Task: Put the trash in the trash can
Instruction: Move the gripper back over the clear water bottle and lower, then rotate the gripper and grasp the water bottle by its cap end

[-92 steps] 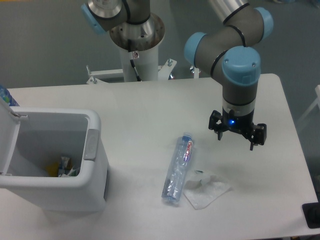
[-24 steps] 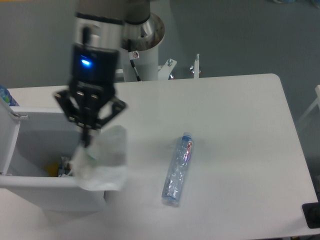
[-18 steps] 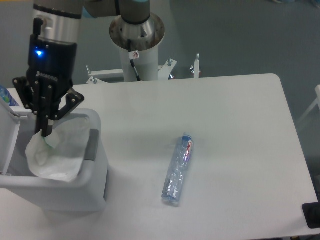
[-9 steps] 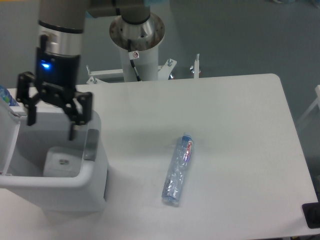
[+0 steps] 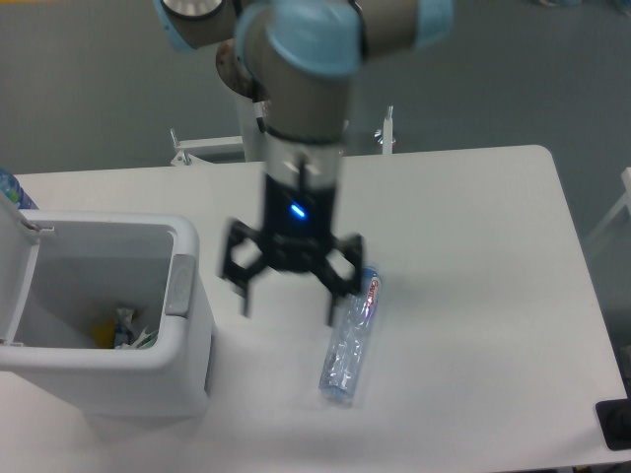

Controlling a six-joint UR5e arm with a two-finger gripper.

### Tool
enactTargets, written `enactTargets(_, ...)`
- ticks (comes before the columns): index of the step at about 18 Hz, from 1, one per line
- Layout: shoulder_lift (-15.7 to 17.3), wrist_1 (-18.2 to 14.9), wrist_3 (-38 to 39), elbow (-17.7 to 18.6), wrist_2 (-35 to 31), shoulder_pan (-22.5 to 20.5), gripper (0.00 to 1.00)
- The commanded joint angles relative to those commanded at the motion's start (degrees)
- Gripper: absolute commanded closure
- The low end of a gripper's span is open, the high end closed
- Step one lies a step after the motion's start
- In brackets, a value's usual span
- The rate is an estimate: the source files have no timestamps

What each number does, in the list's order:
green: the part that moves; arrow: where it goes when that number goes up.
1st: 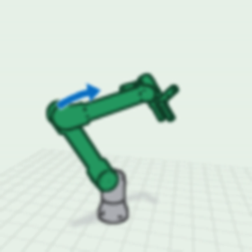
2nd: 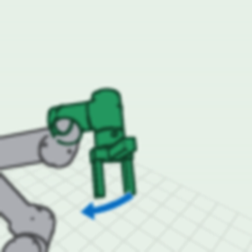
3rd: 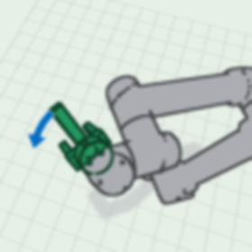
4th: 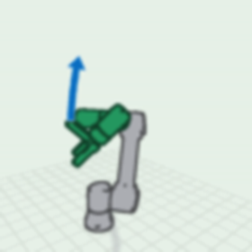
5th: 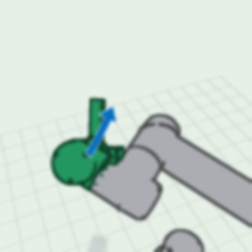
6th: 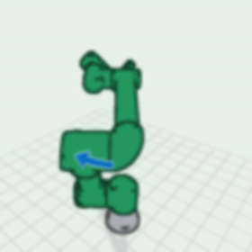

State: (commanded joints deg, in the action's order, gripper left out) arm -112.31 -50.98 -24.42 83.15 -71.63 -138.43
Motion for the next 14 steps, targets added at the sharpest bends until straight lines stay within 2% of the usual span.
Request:
enactTargets(4, -4.67, -0.87, -2.82, 0.70, -1.57, -0.09, 0.00)
enactTargets(7, -6.34, -7.36, -9.04, 0.70, -2.37, -0.09, 0.00)
enactTargets(9, -6.95, -10.97, -12.83, 0.26, -5.26, 0.00, 0.00)
enactTargets(12, -8.27, -12.04, -14.51, -0.17, -7.03, 0.17, 0.00)
enactTargets(14, -10.02, -12.48, -14.51, -1.84, -9.74, 0.52, 0.00)
